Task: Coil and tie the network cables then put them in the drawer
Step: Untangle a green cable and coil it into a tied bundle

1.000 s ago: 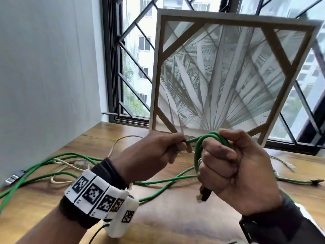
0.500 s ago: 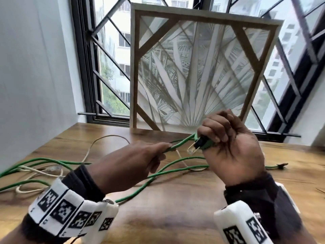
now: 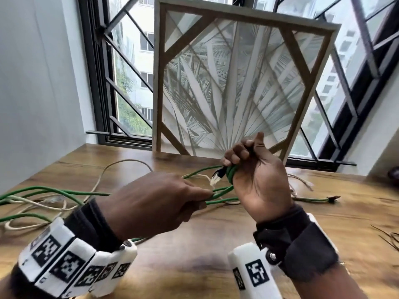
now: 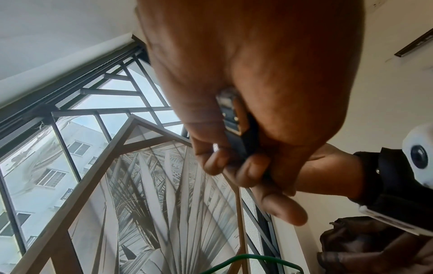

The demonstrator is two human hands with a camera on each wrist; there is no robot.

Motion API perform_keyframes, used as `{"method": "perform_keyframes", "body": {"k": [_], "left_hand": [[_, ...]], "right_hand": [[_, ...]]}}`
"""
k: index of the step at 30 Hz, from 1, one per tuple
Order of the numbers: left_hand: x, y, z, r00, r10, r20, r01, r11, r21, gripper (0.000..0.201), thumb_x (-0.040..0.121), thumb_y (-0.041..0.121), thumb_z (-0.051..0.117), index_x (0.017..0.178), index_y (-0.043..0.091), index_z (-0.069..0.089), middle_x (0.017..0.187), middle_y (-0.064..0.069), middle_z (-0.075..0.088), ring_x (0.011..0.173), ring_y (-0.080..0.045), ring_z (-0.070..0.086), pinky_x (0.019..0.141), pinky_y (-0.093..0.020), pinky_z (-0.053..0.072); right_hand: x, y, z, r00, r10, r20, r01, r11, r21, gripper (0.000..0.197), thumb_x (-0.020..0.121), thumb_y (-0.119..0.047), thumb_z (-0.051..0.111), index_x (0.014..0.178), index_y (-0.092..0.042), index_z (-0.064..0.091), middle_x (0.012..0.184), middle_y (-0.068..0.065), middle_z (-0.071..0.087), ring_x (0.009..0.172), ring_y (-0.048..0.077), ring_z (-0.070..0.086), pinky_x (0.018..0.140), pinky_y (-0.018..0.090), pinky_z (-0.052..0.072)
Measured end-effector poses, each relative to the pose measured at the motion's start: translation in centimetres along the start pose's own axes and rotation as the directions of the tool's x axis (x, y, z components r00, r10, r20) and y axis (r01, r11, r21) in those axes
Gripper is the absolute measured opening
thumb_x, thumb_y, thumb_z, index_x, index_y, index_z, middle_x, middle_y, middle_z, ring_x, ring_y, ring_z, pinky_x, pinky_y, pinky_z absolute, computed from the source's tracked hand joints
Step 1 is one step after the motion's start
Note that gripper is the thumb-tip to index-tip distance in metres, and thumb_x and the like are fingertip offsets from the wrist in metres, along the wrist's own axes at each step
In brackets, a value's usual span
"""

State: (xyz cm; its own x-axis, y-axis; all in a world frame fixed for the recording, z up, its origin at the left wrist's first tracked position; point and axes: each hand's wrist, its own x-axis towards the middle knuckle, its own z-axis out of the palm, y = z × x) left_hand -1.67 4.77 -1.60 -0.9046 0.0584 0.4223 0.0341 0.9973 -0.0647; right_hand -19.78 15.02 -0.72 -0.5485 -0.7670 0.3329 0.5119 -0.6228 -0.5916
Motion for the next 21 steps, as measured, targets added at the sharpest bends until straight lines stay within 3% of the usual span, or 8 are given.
{"method": "perform_keyframes", "body": {"k": [3,6,9,11,15,18,21], "left_hand": [[0.0,-0.4,-0.4,0.995,0.062,-0.074,-0.058,0.997,0.056,0.035,0.108,0.045,0.042,0.119,0.037,0.075,0.089,0.015,0.077,0.074,-0.013,0.071,0.063,-0.03,0.055],[0.0,-0.6,-1.0,0.985,0.101,-0.138,-0.092,0.993,0.071,0.03,0.107,0.047,0.052,0.109,0.036,0.08,0.091,0.016,0.079,0.08,-0.012,0.074,0.069,-0.027,0.052],[-0.1,-0.8,-1.4,0.971,0.11,-0.214,-0.084,0.988,0.128,0.029,0.104,0.05,0.06,0.095,0.033,0.082,0.082,0.015,0.078,0.074,-0.014,0.072,0.07,-0.032,0.054],[-0.3,-0.8,-1.8,0.956,0.102,-0.275,-0.061,0.986,0.155,0.032,0.101,0.053,0.065,0.084,0.03,0.08,0.075,0.014,0.075,0.07,-0.015,0.069,0.068,-0.033,0.053],[-0.5,-0.6,-2.5,0.919,0.12,-0.375,-0.048,0.98,0.194,0.034,0.098,0.053,0.071,0.077,0.027,0.078,0.069,0.012,0.071,0.064,-0.016,0.064,0.064,-0.032,0.049],[-0.4,-0.3,-2.8,0.879,0.194,-0.435,-0.076,0.959,0.274,0.033,0.098,0.049,0.072,0.076,0.025,0.078,0.069,0.01,0.069,0.064,-0.018,0.058,0.059,-0.034,0.047],[-0.4,0.1,-2.8,0.842,0.24,-0.484,-0.096,0.948,0.303,0.029,0.096,0.048,0.076,0.079,0.025,0.08,0.072,0.01,0.071,0.066,-0.016,0.053,0.06,-0.033,0.046]], "right_hand": [[-0.4,0.7,0.3,1.0,-0.001,0.028,0.004,0.994,-0.11,0.022,0.094,-0.034,0.051,0.083,-0.016,0.047,0.067,0.0,0.038,0.061,0.016,0.042,0.066,0.03,0.039],[-0.7,1.2,0.6,0.998,-0.009,0.061,0.024,0.966,-0.256,0.028,0.1,-0.035,0.055,0.082,-0.015,0.047,0.069,0.001,0.037,0.065,0.018,0.041,0.068,0.032,0.037],[-0.9,1.7,0.7,0.995,0.01,0.1,0.039,0.876,-0.481,0.036,0.098,-0.043,0.052,0.071,-0.02,0.052,0.063,-0.001,0.044,0.064,0.02,0.046,0.067,0.039,0.034],[-1.2,2.0,0.8,0.993,0.02,0.116,0.053,0.805,-0.591,0.042,0.102,-0.044,0.051,0.067,-0.022,0.053,0.06,-0.003,0.048,0.066,0.022,0.049,0.073,0.045,0.034],[-1.8,2.1,1.2,0.991,0.058,0.118,0.031,0.768,-0.639,0.045,0.106,-0.038,0.047,0.067,-0.014,0.048,0.059,-0.001,0.05,0.071,0.026,0.055,0.08,0.043,0.045],[-2.0,1.9,1.5,0.987,0.128,0.1,-0.035,0.768,-0.64,0.049,0.108,-0.038,0.042,0.067,-0.011,0.047,0.059,0.002,0.054,0.065,0.022,0.059,0.071,0.037,0.048],[-2.4,1.7,1.6,0.976,0.198,0.091,-0.077,0.706,-0.704,0.052,0.11,-0.039,0.041,0.07,-0.006,0.052,0.06,0.006,0.052,0.056,0.019,0.052,0.056,0.028,0.041]]}}
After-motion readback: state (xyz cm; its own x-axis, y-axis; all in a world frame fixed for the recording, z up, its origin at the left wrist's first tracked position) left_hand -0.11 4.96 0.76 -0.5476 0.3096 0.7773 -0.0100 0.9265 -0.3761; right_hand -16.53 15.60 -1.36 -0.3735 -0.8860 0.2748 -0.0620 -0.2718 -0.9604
